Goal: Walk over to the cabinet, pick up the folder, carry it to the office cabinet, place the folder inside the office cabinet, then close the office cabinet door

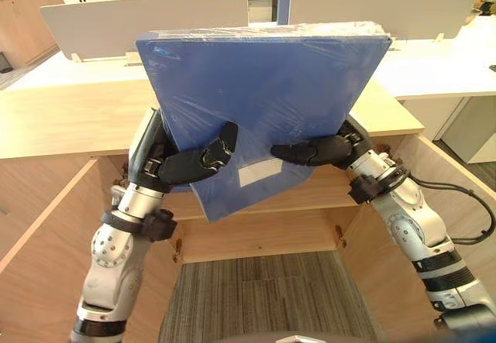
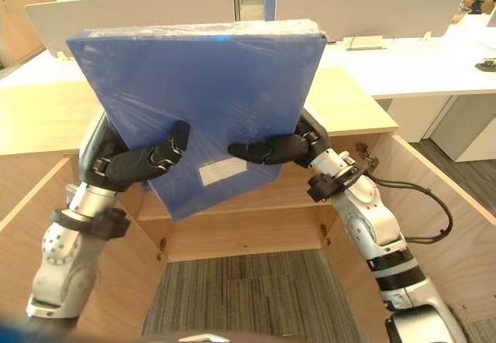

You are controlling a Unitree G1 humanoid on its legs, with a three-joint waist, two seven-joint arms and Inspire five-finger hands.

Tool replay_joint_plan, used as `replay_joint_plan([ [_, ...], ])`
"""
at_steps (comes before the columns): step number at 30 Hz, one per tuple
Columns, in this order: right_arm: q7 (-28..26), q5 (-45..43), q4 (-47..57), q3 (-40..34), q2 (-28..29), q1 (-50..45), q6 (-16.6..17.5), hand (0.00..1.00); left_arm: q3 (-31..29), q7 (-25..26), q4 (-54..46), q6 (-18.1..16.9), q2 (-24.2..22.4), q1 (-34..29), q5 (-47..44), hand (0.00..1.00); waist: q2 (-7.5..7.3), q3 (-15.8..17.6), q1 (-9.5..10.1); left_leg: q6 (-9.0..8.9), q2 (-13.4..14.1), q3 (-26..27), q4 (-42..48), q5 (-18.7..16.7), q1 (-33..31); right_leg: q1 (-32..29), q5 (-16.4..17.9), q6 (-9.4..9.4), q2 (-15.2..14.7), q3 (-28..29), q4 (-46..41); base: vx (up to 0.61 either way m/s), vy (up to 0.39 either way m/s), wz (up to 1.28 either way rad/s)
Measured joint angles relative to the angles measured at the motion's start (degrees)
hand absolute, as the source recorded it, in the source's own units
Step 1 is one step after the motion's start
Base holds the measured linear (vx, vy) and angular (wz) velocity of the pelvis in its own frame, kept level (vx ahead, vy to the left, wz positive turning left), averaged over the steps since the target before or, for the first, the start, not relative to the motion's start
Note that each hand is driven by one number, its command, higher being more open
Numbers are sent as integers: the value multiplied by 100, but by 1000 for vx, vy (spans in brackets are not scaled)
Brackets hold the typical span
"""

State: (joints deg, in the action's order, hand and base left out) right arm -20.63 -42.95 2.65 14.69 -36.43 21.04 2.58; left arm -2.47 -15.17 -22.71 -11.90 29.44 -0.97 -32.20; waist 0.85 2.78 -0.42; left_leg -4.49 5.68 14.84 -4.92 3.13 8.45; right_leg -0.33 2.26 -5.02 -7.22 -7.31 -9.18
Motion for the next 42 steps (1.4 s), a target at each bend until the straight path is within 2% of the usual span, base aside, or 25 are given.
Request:
replay_joint_plan([
  [2, -161, 1, -64, 331, -348, 178, -79, 100, -11, -121, 73, 2, 538, 137, -297, 0, -2, -1, -1, 3, 6, 3, -1, 8, -1, 49, -75, -3, 17, 0, 125, 0, 0, 0],
  [3, -287, 1, -64, 490, -585, 227, -111, 0, -19, -215, 92, 1, 918, 186, -494, 0, -13, -12, 1, 6, 5, 3, -1, 11, -4, 68, -103, -7, 17, 0, 167, 0, 0, 0],
  [4, -367, 1, -59, 562, -702, 237, -124, 0, -27, -261, 102, 0, 1090, 203, -570, 0, -19, -22, 3, 6, 4, 3, -1, 11, -7, 76, -118, -8, 18, 0, 193, 0, 0, 0],
  [5, -564, 5, -51, 739, -936, 269, -140, 0, -57, -447, 174, -12, 1350, 218, -697, 100, -22, -53, 5, 7, 1, 3, -1, 11, -16, 105, -158, -16, 18, -3, 265, 0, 0, 0],
  [8, -865, 17, 1, 906, -1252, 268, -155, 0, -75, -705, 375, -16, 1523, 226, -888, 100, -34, -85, 16, 14, -3, -10, -1, 21, -58, 109, -204, -18, 15, -17, 342, 0, 0, 0],
  [12, -867, 25, 44, 903, -1397, 268, -156, 0, 11, -942, 616, -16, 1563, 212, -1050, 100, -38, -94, 17, 13, 0, -25, -1, 33, -100, 108, -243, -13, 23, -32, 409, 0, 0, 0],
  [15, -748, 205, 46, 876, -1427, 266, -156, 0, 459, -1310, 895, 3, 1765, 31, -1685, 100, -31, -114, 7, 12, 0, -41, -1, 34, -138, 88, -244, -14, 22, -49, 419, 3, 0, 1],
  [18, -789, 612, 93, 899, -1521, 248, -157, 0, 936, -1554, 1272, 229, 1835, -234, -2000, 100, -25, -127, 3, 11, 1, -43, -1, 34, -177, 45, -244, -14, 25, -48, 421, 0, 0, 0],
  [23, -775, 1157, 256, 902, -1494, -112, -233, 0, 1839, -1877, 2006, 491, 1844, -653, -1970, 100, -28, -129, -2, 9, 7, -51, -1, 33, -212, 20, -241, -12, 30, -52, 423, 0, 0, 0],
  [27, -794, 1285, 574, 934, -900, -354, -255, 0, 2748, -1946, 2875, 703, 1801, -777, -1512, 100, -27, -136, -34, 8, 26, -27, -1, 34, -275, -76, -235, -3, 46, -39, 390, -7, -1, -3],
  [31, -747, 1127, 582, 1341, -303, -447, -255, 0, 3643, -1982, 3987, 906, 1660, -780, -441, 100, -64, -141, -56, 7, 39, -27, 0, 33, -277, -83, -227, 6, 50, -43, 388, 0, 0, 0],
  [32, -745, 1134, 707, 1403, -126, -576, -255, 0, 3786, -1984, 4416, 997, 1540, -816, 186, 100, -103, -124, -37, 6, 41, -29, 1, 33, -279, -90, -218, 7, 47, -46, 374, 0, 0, 0],
  [36, -736, 1147, 793, 1414, 97, -965, -256, 0, 3659, -1908, 5313, 942, 1122, -871, 1301, 100, -205, -154, 2, 2, 32, -52, 0, 27, -287, -162, -133, -1, 22, -62, 243, -3, 2, 2],
  [38, -706, 1199, 788, 1416, 145, -1204, -257, 0, 3227, -1953, 5822, 753, 646, -877, 1622, 100, -240, -159, 15, 3, 32, -83, 0, 27, -290, -160, -113, -10, -19, -84, 220, -4, 7, 8],
  [40, -659, 1825, 755, 1416, 267, -1414, -259, 0, 2609, -1648, 6550, 462, -156, -749, 2668, 100, -250, -166, 17, 6, 16, -121, 0, 27, -291, -157, -83, -19, -54, -132, 189, -11, 11, 9],
  [42, -651, 2449, 631, 1438, 402, -1493, -226, 0, 2126, -1215, 7268, 400, -663, -581, 3527, 100, -262, -169, -4, 6, 19, -132, 4, 28, -293, -158, -72, -11, -48, -151, 174, -3, 3, 3],
])
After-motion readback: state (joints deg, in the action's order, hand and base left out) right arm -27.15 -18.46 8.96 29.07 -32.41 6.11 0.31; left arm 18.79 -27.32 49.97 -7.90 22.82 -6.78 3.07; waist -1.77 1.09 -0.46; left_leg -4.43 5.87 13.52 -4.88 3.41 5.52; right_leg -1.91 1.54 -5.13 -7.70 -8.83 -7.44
